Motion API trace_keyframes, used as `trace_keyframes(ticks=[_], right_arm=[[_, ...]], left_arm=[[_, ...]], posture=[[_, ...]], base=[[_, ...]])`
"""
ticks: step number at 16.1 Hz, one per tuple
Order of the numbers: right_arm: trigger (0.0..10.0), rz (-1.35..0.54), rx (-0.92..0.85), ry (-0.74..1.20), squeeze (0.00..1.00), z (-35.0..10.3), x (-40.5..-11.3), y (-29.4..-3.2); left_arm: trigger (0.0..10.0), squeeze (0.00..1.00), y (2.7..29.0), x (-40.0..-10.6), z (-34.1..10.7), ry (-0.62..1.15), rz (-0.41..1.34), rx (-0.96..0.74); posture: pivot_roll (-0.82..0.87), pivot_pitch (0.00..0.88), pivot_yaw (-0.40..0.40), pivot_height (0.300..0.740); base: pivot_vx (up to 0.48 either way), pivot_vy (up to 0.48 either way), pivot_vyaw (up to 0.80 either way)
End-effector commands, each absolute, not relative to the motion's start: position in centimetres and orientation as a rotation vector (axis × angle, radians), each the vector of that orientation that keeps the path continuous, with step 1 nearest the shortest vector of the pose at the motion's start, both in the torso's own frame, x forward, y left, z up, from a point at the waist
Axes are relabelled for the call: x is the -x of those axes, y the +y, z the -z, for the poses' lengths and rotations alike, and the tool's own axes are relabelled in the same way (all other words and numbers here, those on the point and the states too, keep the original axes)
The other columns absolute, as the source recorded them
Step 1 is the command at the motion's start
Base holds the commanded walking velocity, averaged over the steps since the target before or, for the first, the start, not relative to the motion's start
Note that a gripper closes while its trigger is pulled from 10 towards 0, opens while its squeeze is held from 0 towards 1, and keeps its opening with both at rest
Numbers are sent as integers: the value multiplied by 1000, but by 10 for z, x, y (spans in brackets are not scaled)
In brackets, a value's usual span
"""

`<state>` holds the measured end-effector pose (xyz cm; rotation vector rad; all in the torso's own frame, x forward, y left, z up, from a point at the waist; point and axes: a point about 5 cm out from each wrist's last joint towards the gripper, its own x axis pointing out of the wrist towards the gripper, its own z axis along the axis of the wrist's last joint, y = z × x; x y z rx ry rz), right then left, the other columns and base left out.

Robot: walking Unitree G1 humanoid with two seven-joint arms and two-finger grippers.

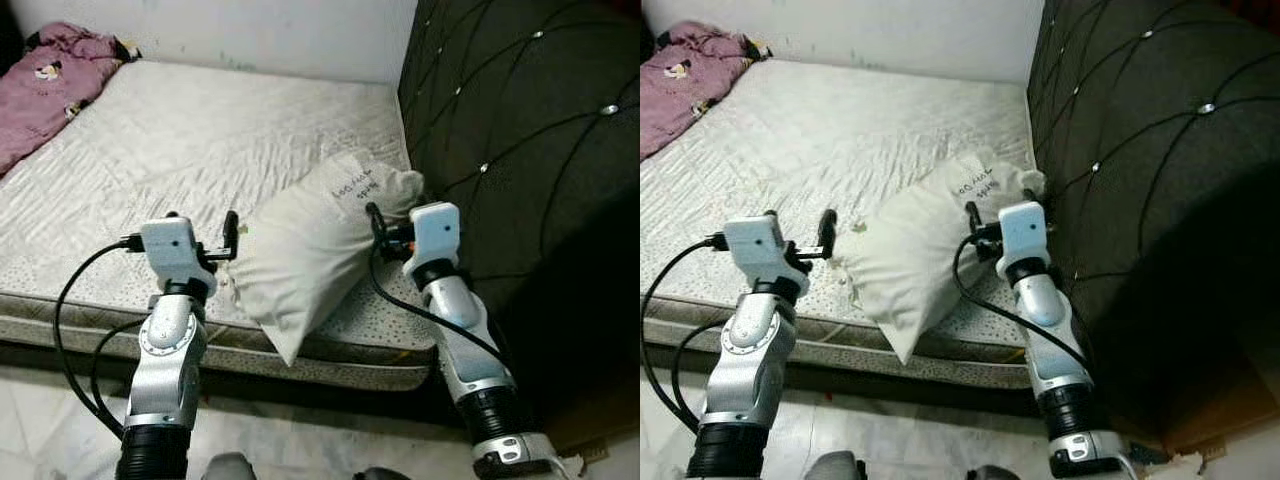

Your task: Clean up the room

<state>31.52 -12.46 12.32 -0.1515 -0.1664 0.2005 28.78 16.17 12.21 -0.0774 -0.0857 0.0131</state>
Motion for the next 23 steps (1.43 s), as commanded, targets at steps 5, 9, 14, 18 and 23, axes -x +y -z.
trace_keyframes(ticks=[5,9,14,18,23], right_arm=[[10000,-211,154,-170,0,-128,-317,-123],[10000,-215,157,-168,0,-127,-318,-122],[10000,-217,160,-166,0,-127,-319,-122],[10000,-217,162,-166,0,-127,-319,-122],[10000,-218,162,-161,0,-126,-319,-122]], left_arm=[[10000,0,159,-291,-130,-119,16,86],[10000,0,157,-292,-131,-121,24,89],[10000,0,157,-293,-130,-114,24,91],[10000,0,157,-293,-130,-115,29,90],[10000,0,155,-294,-129,-106,33,125]], posture=[[20,0,-54,740],[20,0,-54,740],[18,0,-54,740],[18,0,-54,740],[16,0,-55,740]], base=[[210,0,-113],[300,0,0],[179,0,0],[0,0,0],[234,221,0]])
